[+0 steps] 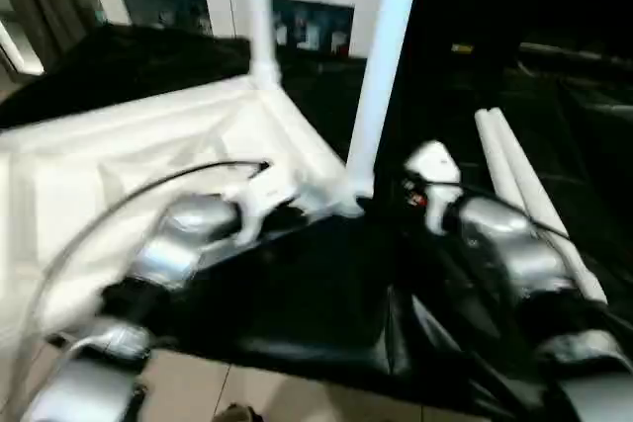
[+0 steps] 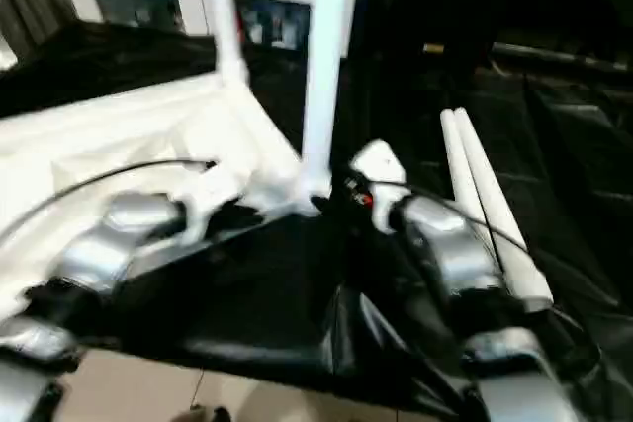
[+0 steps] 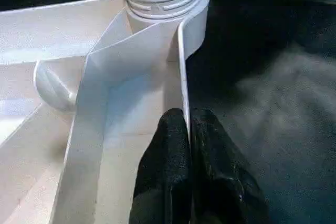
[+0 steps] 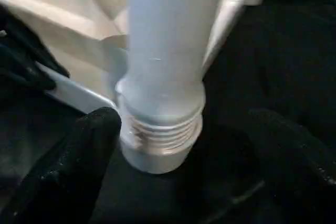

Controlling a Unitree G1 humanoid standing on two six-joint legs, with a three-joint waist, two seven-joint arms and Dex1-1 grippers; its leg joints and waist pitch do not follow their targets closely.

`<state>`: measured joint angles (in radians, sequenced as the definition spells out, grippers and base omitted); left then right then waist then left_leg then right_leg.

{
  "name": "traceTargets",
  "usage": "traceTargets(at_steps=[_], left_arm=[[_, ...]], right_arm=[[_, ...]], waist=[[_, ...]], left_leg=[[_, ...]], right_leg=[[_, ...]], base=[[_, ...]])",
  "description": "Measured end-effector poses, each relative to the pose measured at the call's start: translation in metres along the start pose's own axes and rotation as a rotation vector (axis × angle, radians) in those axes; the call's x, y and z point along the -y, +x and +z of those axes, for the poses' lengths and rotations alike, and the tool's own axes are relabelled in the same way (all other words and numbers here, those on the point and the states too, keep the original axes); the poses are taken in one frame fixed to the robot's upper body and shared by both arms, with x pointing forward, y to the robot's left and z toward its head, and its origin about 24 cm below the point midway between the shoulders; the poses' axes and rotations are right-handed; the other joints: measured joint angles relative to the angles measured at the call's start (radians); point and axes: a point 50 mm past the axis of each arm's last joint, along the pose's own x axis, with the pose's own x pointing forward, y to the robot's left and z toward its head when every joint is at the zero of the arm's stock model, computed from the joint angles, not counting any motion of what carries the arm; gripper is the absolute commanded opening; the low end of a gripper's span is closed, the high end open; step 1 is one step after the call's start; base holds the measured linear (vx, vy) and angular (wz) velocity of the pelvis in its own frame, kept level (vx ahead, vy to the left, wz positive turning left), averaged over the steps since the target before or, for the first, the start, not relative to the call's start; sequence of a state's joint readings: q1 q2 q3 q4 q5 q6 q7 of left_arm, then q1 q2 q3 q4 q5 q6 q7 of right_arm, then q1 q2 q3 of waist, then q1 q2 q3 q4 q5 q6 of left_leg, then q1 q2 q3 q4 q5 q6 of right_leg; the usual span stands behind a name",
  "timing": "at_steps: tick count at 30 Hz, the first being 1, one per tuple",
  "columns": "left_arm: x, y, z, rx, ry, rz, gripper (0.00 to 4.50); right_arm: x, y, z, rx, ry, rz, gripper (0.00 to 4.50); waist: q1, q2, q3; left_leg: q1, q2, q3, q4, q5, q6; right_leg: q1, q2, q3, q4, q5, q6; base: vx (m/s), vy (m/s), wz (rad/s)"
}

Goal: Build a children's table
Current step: Rotate leg to tighten

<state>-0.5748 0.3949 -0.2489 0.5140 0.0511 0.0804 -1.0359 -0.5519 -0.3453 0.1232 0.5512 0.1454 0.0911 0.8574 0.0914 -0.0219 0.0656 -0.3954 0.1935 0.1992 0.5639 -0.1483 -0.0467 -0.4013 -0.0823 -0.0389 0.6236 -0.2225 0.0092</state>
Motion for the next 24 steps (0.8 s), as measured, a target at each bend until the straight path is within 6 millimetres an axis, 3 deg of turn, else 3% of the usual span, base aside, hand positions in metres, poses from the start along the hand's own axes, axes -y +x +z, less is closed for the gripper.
traceTargets(at_steps=[7, 15, 17, 24], left_arm=[[0.012, -0.012, -0.002, 0.024, -0.019, -0.144, 0.00], [0.017, -0.015, -0.003, 0.029, -0.019, -0.201, 0.00], [0.018, -0.015, -0.003, 0.029, -0.020, -0.207, 0.00], [0.019, -0.015, -0.003, 0.029, -0.021, -0.213, 0.00]], right_arm=[[-0.009, -0.004, 0.001, -0.015, 0.029, 0.191, 4.19], [-0.017, -0.002, 0.000, -0.021, 0.035, 0.269, 4.19], [-0.019, 0.000, -0.001, -0.016, 0.037, 0.277, 3.83], [-0.024, 0.002, -0.004, -0.018, 0.042, 0.300, 3.37]], waist=[[0.006, 0.000, 0.002], [0.021, -0.001, 0.003], [0.022, -0.001, 0.003], [0.022, -0.001, 0.003]], left_leg=[[-0.002, 0.000, 0.001, 0.003, -0.002, -0.004], [-0.004, 0.000, 0.001, 0.004, -0.002, -0.004], [-0.004, 0.000, 0.001, 0.004, -0.002, -0.004], [-0.005, 0.000, 0.001, 0.005, -0.002, -0.004]], right_leg=[[-0.001, -0.001, 0.000, 0.002, 0.000, 0.000], [-0.002, -0.001, 0.000, 0.003, 0.000, 0.000], [-0.002, -0.002, 0.000, 0.003, 0.000, 0.000], [-0.002, -0.002, 0.000, 0.003, 0.000, 0.000]], base=[[0.000, 0.000, 0.00], [0.000, 0.000, 0.00], [0.000, 0.000, 0.00], [0.000, 0.000, 0.00]])
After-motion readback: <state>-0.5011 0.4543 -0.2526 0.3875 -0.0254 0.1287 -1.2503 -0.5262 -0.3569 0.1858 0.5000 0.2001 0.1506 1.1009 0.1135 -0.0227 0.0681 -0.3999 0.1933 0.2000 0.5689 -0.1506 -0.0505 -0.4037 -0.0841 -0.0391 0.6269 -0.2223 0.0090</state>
